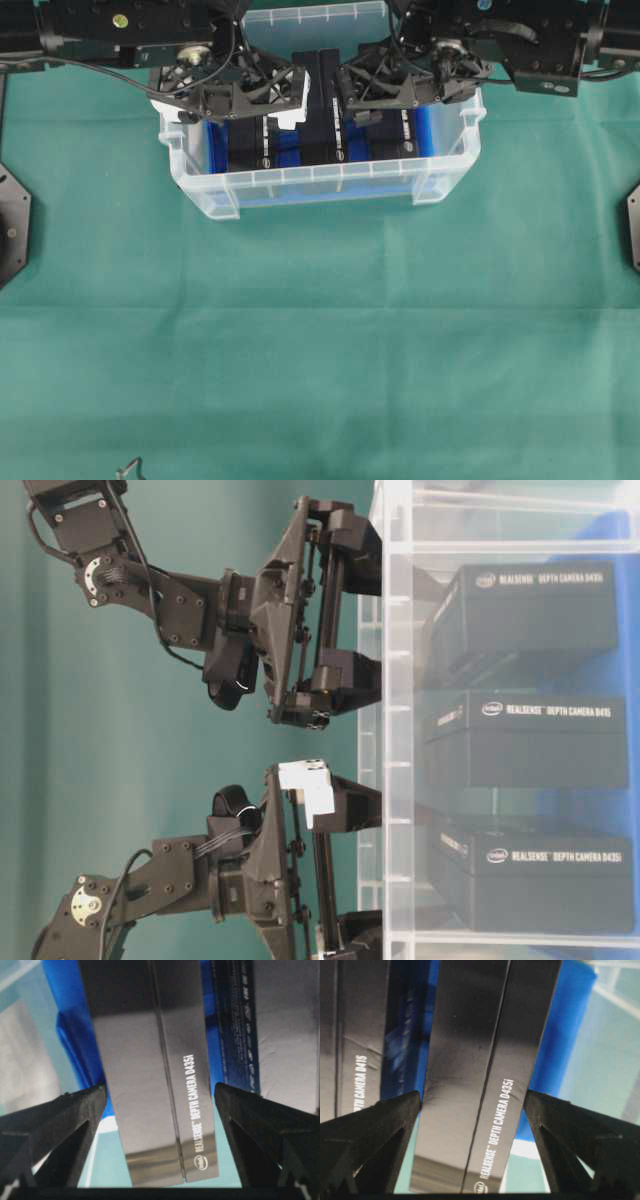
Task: Take the box out of the case with both arms.
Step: 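Lower both grippers into the bin around the outer boxes and close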
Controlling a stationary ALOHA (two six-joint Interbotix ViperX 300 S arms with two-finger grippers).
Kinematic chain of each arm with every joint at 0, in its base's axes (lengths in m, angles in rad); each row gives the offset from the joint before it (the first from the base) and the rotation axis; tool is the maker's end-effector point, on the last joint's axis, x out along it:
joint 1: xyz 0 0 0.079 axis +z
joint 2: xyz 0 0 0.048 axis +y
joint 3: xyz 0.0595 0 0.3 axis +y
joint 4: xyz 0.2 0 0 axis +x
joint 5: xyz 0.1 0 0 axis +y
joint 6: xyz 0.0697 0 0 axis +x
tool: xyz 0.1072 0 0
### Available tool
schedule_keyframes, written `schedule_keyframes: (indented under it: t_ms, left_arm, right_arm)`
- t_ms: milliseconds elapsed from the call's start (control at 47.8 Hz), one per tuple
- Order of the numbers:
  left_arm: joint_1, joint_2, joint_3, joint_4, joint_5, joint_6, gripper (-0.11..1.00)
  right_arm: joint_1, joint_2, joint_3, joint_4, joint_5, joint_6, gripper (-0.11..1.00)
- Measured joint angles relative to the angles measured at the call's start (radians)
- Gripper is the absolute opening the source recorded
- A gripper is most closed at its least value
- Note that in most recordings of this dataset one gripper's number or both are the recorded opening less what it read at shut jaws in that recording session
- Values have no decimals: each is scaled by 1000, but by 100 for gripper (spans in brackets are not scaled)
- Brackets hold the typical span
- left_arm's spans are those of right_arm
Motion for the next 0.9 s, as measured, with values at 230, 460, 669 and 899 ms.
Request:
schedule_keyframes:
  t_ms: [230, 460, 669, 899]
  left_arm:
    - [0, 11, -3, -2, -3, 0, 88]
    - [0, 14, -2, -2, -5, -2, 88]
    - [2, 15, -3, -3, -5, -2, 88]
    - [2, 17, -3, -5, -5, 2, 87]
  right_arm:
    - [0, 0, 8, 3, -3, 0, 93]
    - [2, 8, 12, 9, -6, 3, 93]
    - [2, 8, 14, 12, -6, 3, 93]
    - [2, 8, 12, 14, -6, 3, 93]
